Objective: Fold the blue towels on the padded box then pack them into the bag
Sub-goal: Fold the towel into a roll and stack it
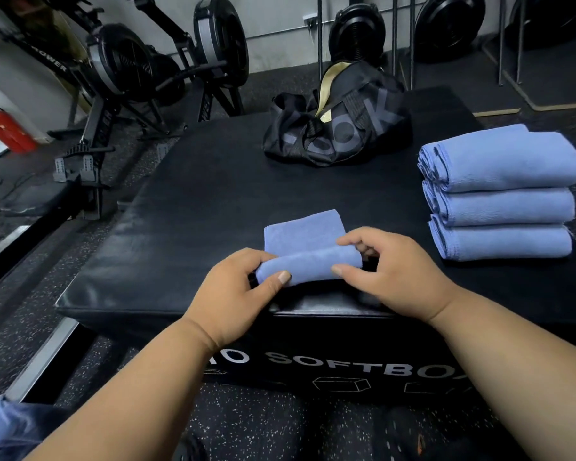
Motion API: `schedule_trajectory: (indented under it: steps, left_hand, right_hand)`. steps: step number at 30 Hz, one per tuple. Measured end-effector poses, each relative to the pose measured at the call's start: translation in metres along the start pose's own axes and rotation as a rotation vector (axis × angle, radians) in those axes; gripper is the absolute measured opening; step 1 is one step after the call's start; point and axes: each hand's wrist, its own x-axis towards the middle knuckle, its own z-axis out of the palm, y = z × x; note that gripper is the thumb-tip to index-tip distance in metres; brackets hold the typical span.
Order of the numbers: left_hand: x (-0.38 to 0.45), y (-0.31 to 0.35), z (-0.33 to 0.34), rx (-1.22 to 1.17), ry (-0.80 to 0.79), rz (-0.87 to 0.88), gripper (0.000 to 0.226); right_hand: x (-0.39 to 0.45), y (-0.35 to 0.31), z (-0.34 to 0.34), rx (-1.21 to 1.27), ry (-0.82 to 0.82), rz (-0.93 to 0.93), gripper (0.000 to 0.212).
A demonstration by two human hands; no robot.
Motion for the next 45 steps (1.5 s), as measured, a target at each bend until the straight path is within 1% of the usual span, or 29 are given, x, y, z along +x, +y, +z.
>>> schedule_trajectory:
  steps: [3,5,6,9,11,14,17,19,21,22,24,25,26,27,28,30,32,33,35,38,39,43,45]
  left_hand:
    - [0.003,0.001,-0.001,-0.188,0.048,-0.12,0.008]
    - [0.008,0.001,0.0,-0.222,0.065,-0.172,0.013]
    - [0.012,0.001,0.001,-0.223,0.07,-0.202,0.015]
    - [0.027,-0.002,0.003,-0.125,0.091,-0.293,0.025]
    - [0.036,-0.003,0.006,-0.069,0.104,-0.34,0.029]
    - [0.046,-0.004,0.009,-0.048,0.132,-0.403,0.031]
    - [0.053,-0.006,0.008,-0.012,0.148,-0.439,0.034]
    - [0.054,-0.004,0.006,0.055,0.16,-0.427,0.033]
    - [0.053,0.001,0.004,0.155,0.189,-0.358,0.031]
    - [0.051,0.005,0.004,0.181,0.219,-0.299,0.031]
    - [0.048,0.016,0.009,0.202,0.256,-0.108,0.04]
    - [0.046,0.021,0.015,0.241,0.225,-0.008,0.047]
    - [0.046,0.024,0.022,0.303,0.161,0.061,0.053]
    - [0.045,0.026,0.031,0.378,0.081,0.094,0.058]
    - [0.045,0.026,0.039,0.45,-0.004,0.082,0.059]
    - [0.045,0.021,0.049,0.553,-0.13,-0.011,0.06]
    - [0.047,0.017,0.051,0.574,-0.158,-0.052,0.061]
    - [0.049,0.017,0.051,0.575,-0.166,-0.056,0.061]
    - [0.052,0.018,0.051,0.567,-0.196,-0.067,0.062]
    - [0.053,0.021,0.051,0.532,-0.221,-0.091,0.062]
    - [0.053,0.02,0.051,0.508,-0.222,-0.098,0.062]
    - [0.055,0.009,0.051,0.428,-0.203,-0.077,0.073]
    - [0.054,0.006,0.05,0.372,-0.181,-0.089,0.071]
  right_hand:
    - [0.007,-0.001,0.008,0.186,0.064,0.088,0.022]
    - [0.013,-0.002,0.014,0.249,0.099,0.136,0.011]
    - [0.016,-0.002,0.016,0.259,0.12,0.168,0.009]
    - [0.029,-0.003,0.019,0.242,0.156,0.279,0.025]
    - [0.038,-0.002,0.019,0.201,0.137,0.324,0.033]
    - [0.048,0.002,0.021,0.078,0.082,0.355,0.033]
    - [0.052,0.002,0.025,-0.056,0.11,0.373,0.03]
    - [0.054,0.0,0.027,-0.09,0.127,0.392,0.03]
    - [0.055,0.0,0.03,-0.112,0.144,0.403,0.03]
    - [0.055,0.0,0.031,-0.124,0.151,0.407,0.03]
    - [0.056,-0.001,0.033,-0.146,0.157,0.414,0.029]
    - [0.056,-0.002,0.033,-0.152,0.16,0.418,0.029]
    - [0.056,-0.003,0.033,-0.146,0.165,0.418,0.028]
    - [0.055,-0.004,0.032,-0.129,0.175,0.412,0.027]
    - [0.054,-0.006,0.032,-0.1,0.191,0.395,0.026]
    - [0.05,-0.008,0.033,-0.054,0.244,0.303,0.024]
    - [0.045,-0.011,0.035,-0.103,0.295,0.121,0.026]
    - [0.043,-0.013,0.037,-0.146,0.281,0.041,0.03]
    - [0.04,-0.013,0.041,-0.257,0.167,-0.034,0.04]
    - [0.036,-0.012,0.046,-0.357,-0.085,0.022,0.048]
    - [0.035,-0.01,0.045,-0.372,-0.13,0.049,0.05]
    - [0.037,-0.01,0.042,-0.412,-0.183,0.101,0.052]
    - [0.038,-0.012,0.042,-0.404,-0.193,0.122,0.052]
